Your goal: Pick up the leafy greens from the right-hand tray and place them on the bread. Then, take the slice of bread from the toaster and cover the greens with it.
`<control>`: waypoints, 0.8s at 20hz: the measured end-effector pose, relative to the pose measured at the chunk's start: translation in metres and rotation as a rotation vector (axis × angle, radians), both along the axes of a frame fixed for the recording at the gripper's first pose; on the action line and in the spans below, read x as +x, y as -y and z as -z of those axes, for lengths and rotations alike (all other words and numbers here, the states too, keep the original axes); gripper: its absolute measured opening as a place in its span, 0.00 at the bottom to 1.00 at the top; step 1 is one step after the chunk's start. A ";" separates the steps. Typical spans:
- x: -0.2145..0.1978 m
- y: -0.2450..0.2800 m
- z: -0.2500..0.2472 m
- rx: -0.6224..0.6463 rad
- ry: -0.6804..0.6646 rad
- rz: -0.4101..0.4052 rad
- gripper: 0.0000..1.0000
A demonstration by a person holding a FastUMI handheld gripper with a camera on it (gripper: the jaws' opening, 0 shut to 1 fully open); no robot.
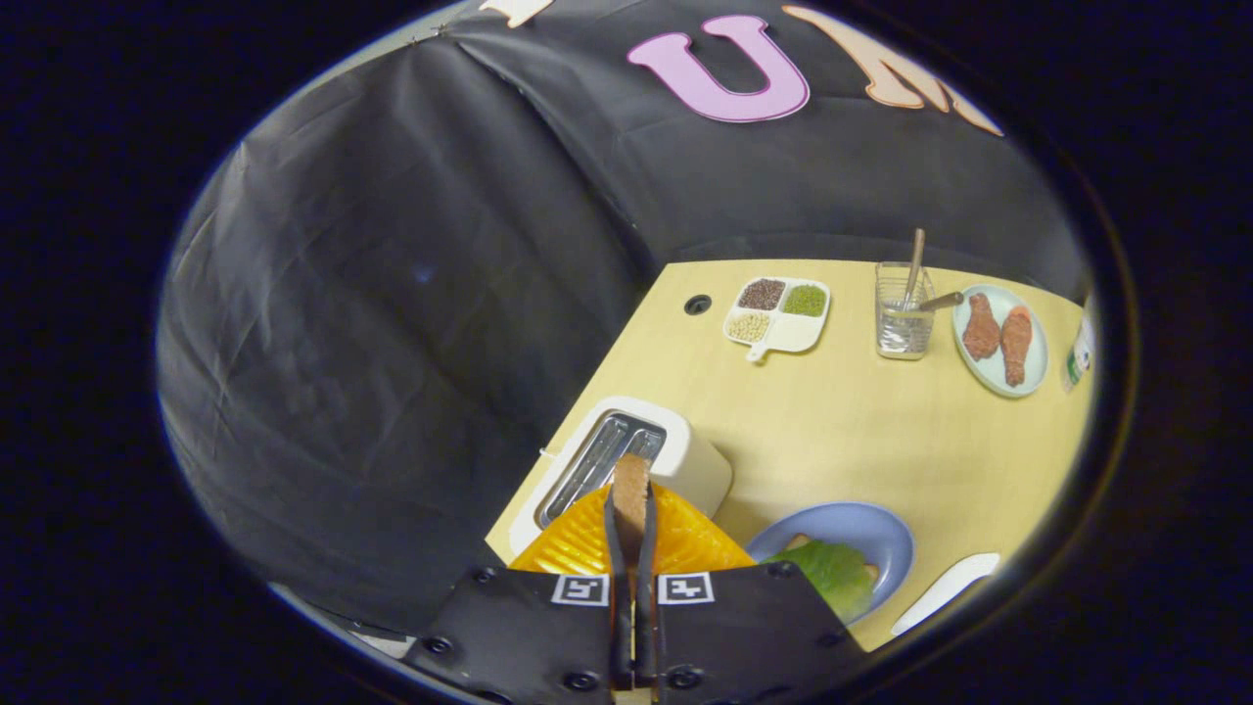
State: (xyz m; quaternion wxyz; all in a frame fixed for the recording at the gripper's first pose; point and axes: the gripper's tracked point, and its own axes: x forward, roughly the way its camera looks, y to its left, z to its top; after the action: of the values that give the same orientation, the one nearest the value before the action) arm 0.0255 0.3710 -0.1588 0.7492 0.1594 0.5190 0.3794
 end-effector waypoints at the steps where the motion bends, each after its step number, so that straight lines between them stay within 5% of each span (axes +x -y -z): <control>1: -0.003 0.006 -0.001 0.006 -0.002 -0.001 0.04; 16: -0.018 0.076 0.079 -0.003 -0.117 0.115 0.04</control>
State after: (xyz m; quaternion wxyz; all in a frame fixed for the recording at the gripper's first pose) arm 0.0077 0.2950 -0.2380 0.7383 0.2097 0.5526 0.3250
